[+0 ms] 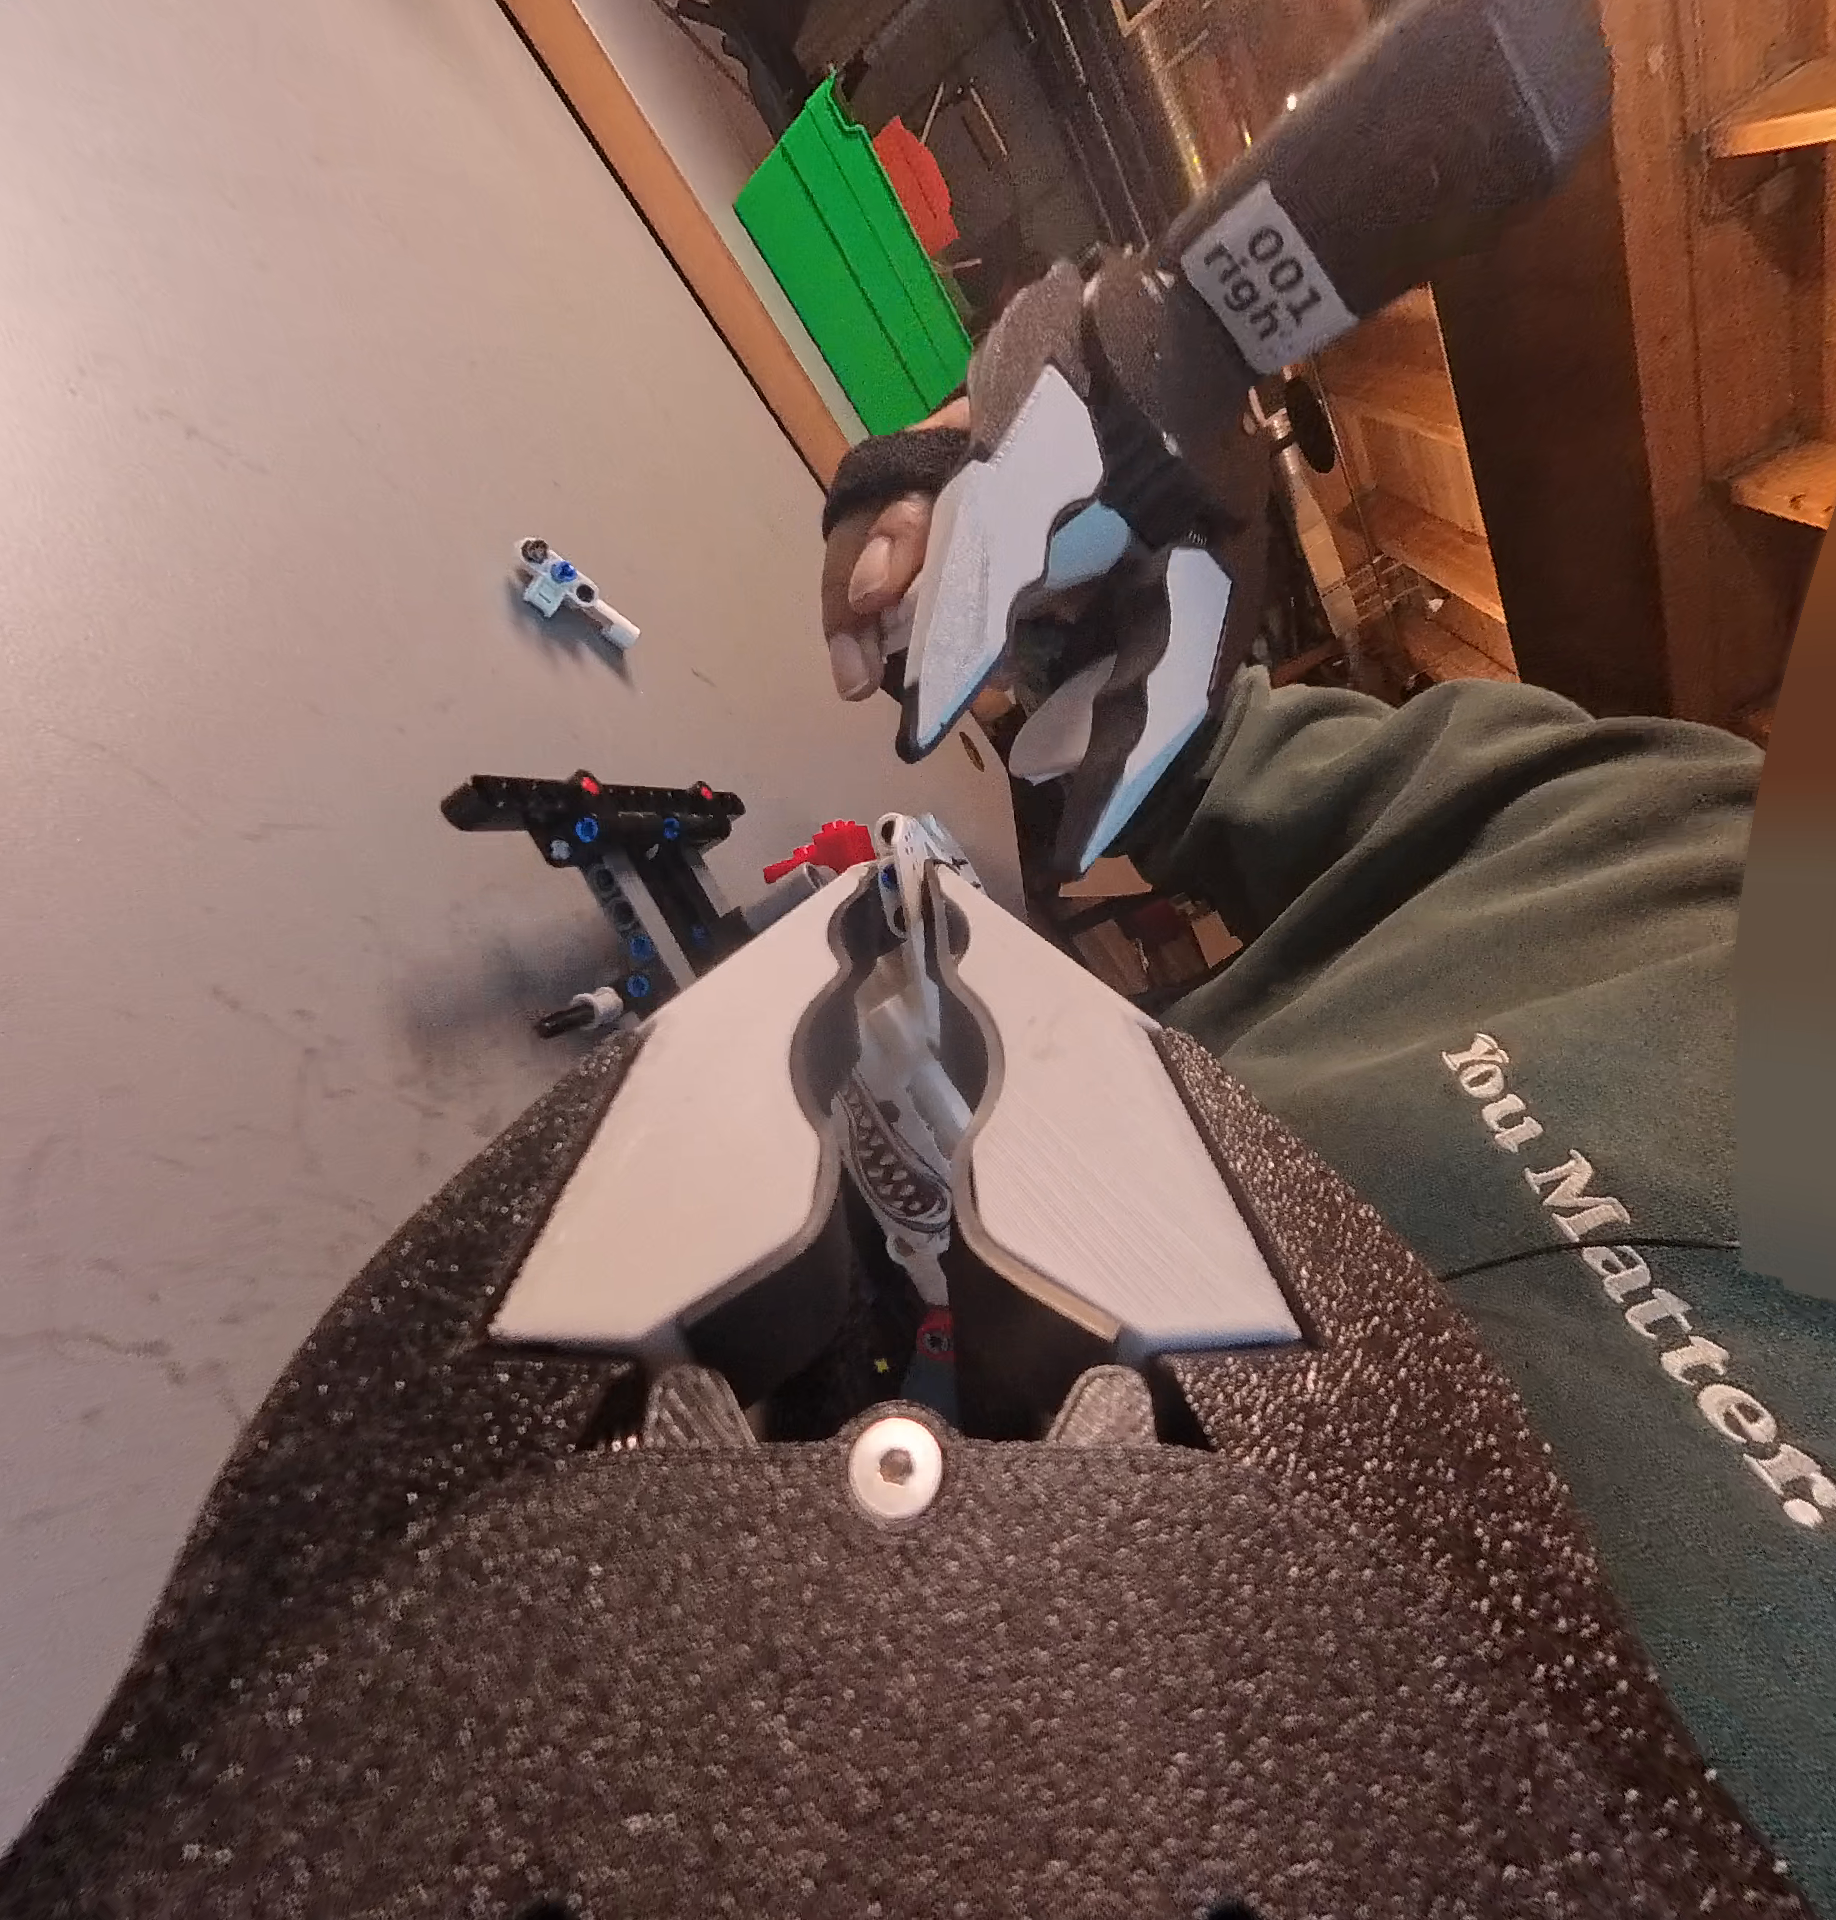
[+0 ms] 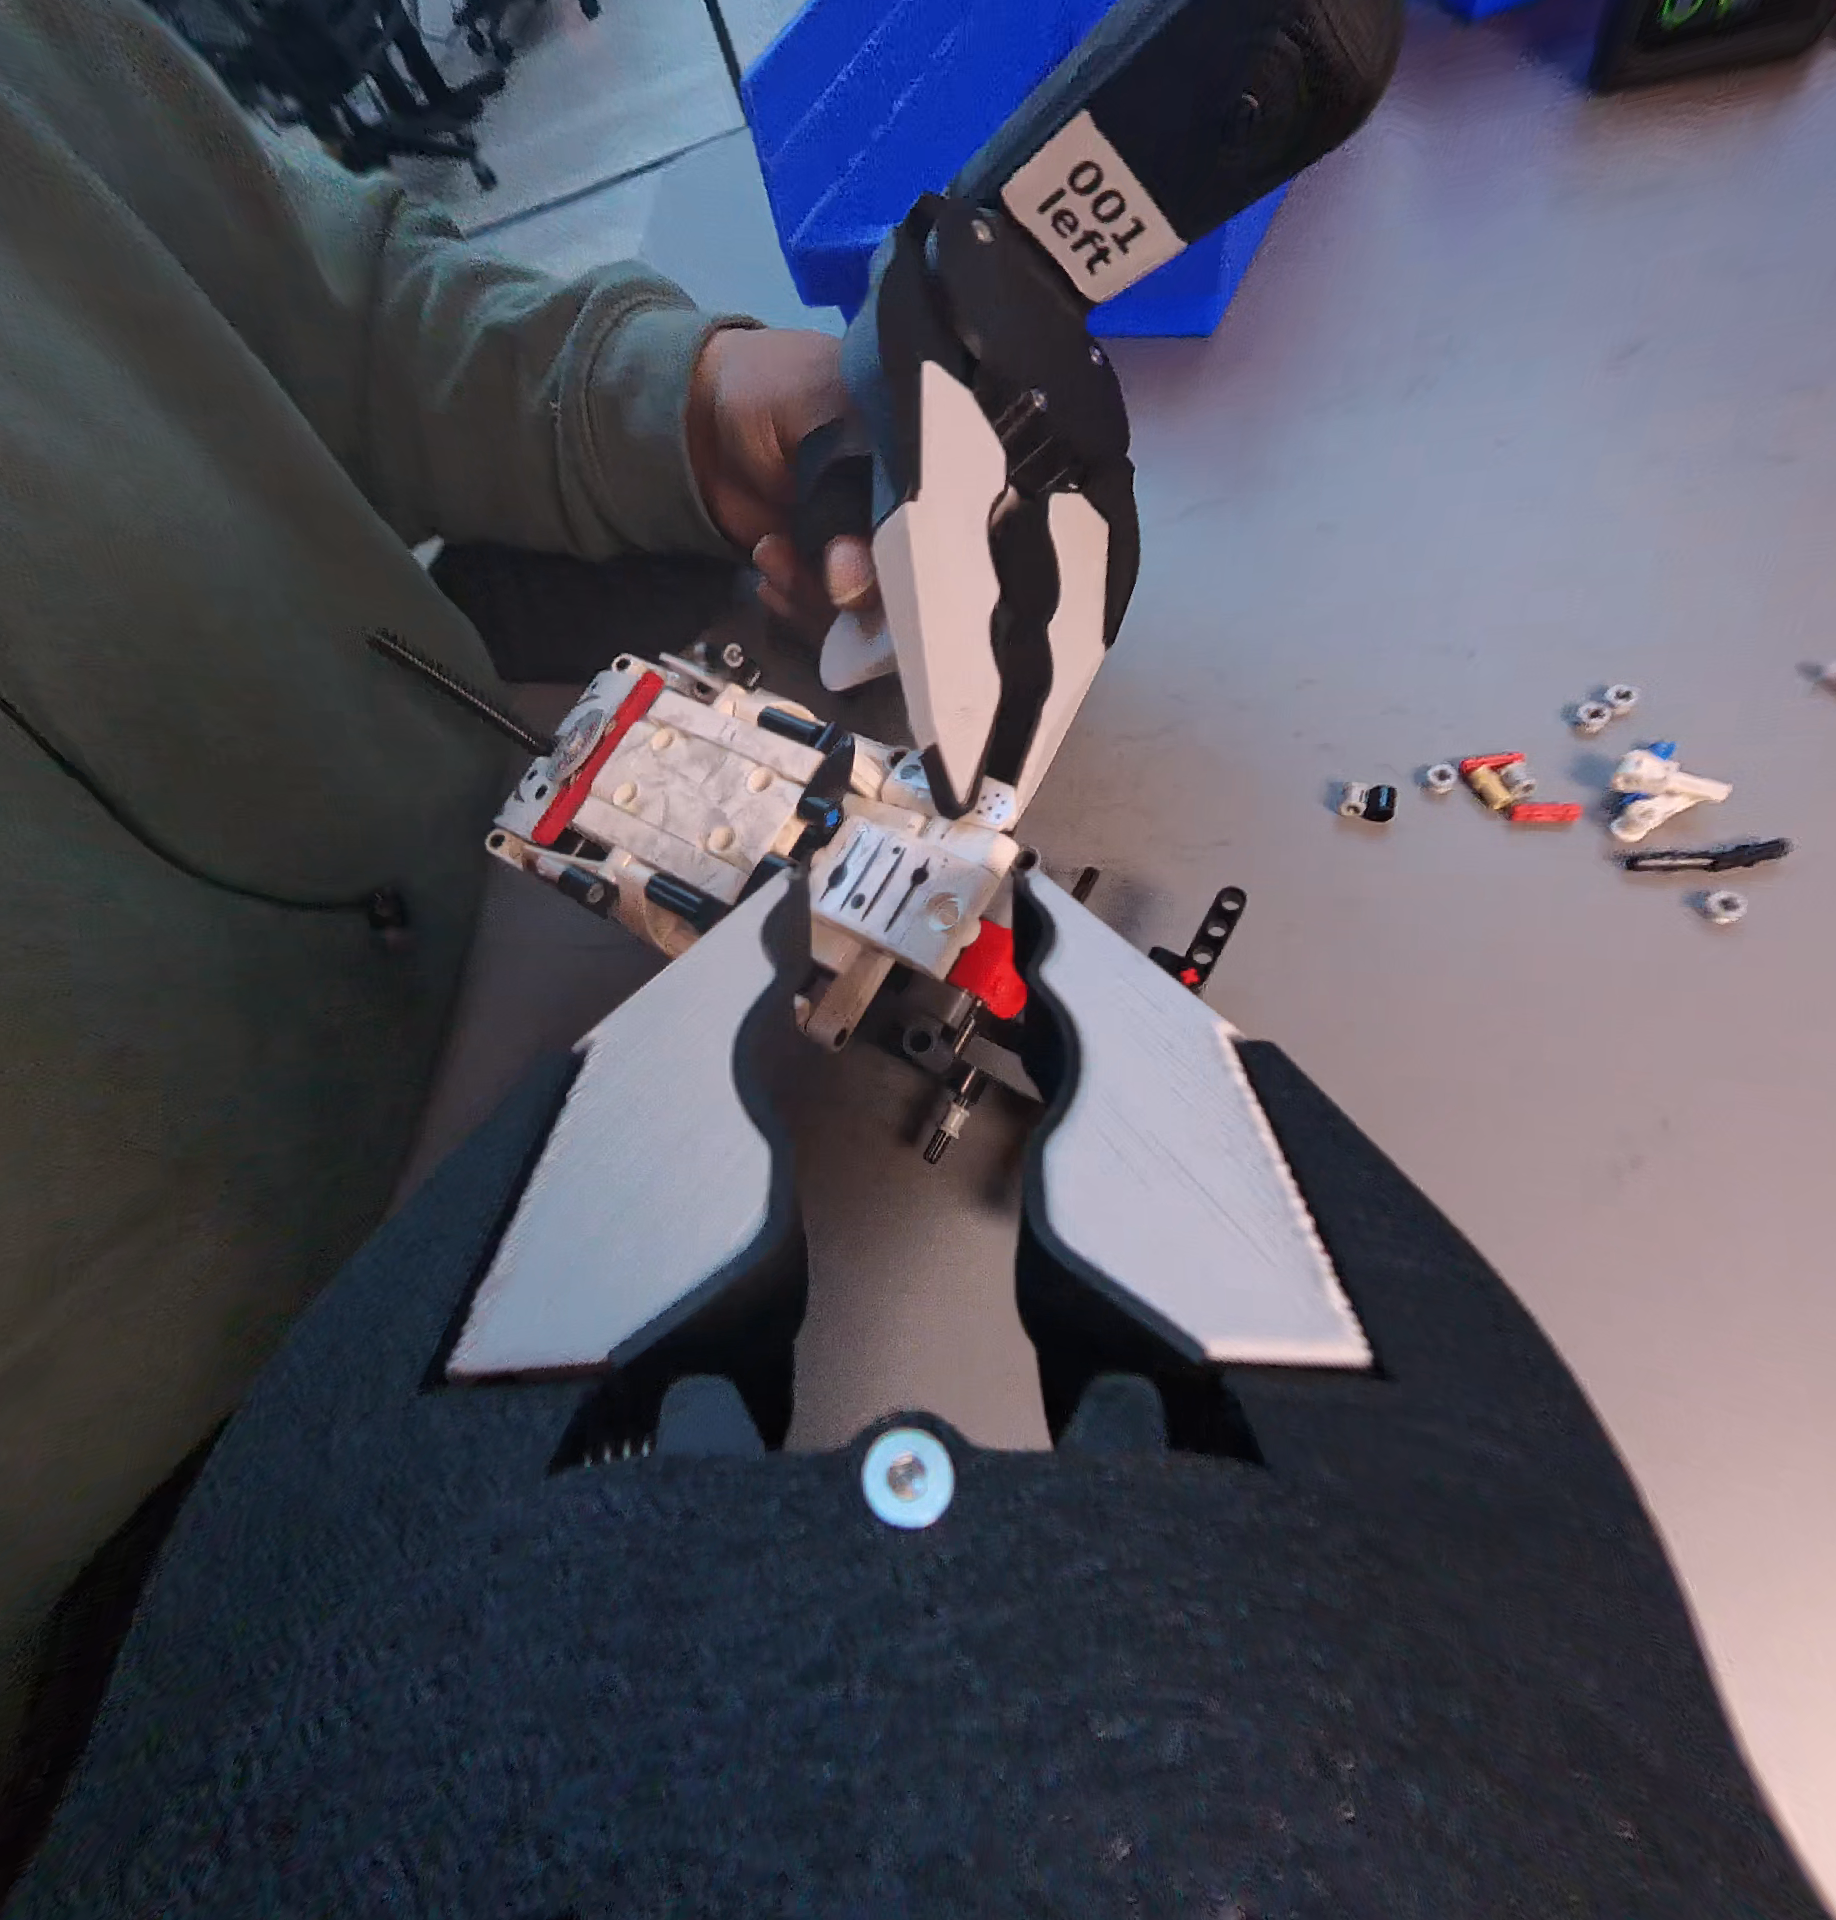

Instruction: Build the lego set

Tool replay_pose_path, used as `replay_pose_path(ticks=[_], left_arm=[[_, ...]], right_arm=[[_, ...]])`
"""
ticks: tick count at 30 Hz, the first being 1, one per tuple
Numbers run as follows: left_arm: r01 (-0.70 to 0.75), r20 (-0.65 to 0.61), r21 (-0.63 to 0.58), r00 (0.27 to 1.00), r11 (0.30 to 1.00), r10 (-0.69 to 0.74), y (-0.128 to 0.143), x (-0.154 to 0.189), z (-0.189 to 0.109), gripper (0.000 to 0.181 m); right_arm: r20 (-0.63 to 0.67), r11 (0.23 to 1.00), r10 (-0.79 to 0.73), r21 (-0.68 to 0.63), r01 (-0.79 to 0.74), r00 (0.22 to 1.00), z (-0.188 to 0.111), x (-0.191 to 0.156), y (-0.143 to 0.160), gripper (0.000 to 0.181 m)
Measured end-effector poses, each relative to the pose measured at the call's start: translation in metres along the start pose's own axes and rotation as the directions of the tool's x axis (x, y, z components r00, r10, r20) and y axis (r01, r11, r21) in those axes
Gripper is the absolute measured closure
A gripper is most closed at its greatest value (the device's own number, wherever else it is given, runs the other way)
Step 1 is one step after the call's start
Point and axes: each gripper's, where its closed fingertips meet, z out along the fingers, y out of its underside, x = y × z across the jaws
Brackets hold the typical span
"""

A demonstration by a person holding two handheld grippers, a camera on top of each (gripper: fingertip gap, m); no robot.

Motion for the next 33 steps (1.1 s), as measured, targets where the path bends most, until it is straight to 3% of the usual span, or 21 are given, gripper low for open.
replay_pose_path(ticks=[2, 5, 8, 11, 14, 18, 23, 27, 33], left_arm=[[-0.008, -0.021, 0.007, 1.0, 1.0, 0.008, -0.004, 0.007, 0.0, 0.176], [-0.004, -0.043, 0.017, 0.999, 1.0, 0.004, -0.007, 0.012, 0.001, 0.176], [0.021, -0.06, 0.043, 0.998, 0.999, -0.019, -0.008, 0.01, 0.0, 0.177], [0.039, -0.09, 0.077, 0.995, 0.996, -0.032, -0.01, 0.015, -0.001, 0.177], [0.017, -0.089, 0.099, 0.996, 0.995, -0.008, -0.012, 0.019, -0.001, 0.177], [-0.022, -0.088, 0.119, 0.996, 0.993, 0.032, -0.016, 0.027, 0.0, 0.177], [-0.089, -0.057, 0.104, 0.994, 0.991, 0.095, -0.013, 0.036, 0.009, 0.177], [-0.103, -0.034, 0.088, 0.994, 0.991, 0.106, -0.009, 0.035, 0.013, 0.177], [-0.08, -0.049, 0.068, 0.995, 0.995, 0.083, -0.003, 0.03, 0.018, 0.176]], right_arm=[[-0.111, 0.989, -0.146, -0.013, 0.146, 0.983, -0.003, -0.002, 0.002, 0.139], [-0.331, 0.903, -0.423, -0.075, 0.423, 0.844, -0.008, 0.002, 0.001, 0.148], [-0.439, 0.871, -0.479, -0.129, 0.474, 0.76, -0.006, 0.004, 0.005, 0.152], [-0.482, 0.924, -0.34, -0.01, 0.383, 0.808, -0.009, 0.0, 0.004, 0.152], [-0.454, 0.967, -0.091, 0.172, 0.188, 0.886, -0.012, -0.003, 0.003, 0.145], [-0.356, 0.929, 0.139, 0.371, 0.003, 0.924, -0.02, -0.013, -0.005, 0.138], [-0.397, 0.909, 0.21, 0.417, -0.029, 0.893, -0.015, -0.016, -0.011, 0.139], [-0.522, 0.926, 0.187, 0.375, 0.027, 0.832, -0.013, -0.014, -0.006, 0.145], [-0.516, 0.918, 0.236, 0.397, -0.014, 0.823, -0.012, -0.018, 0.004, 0.146]])
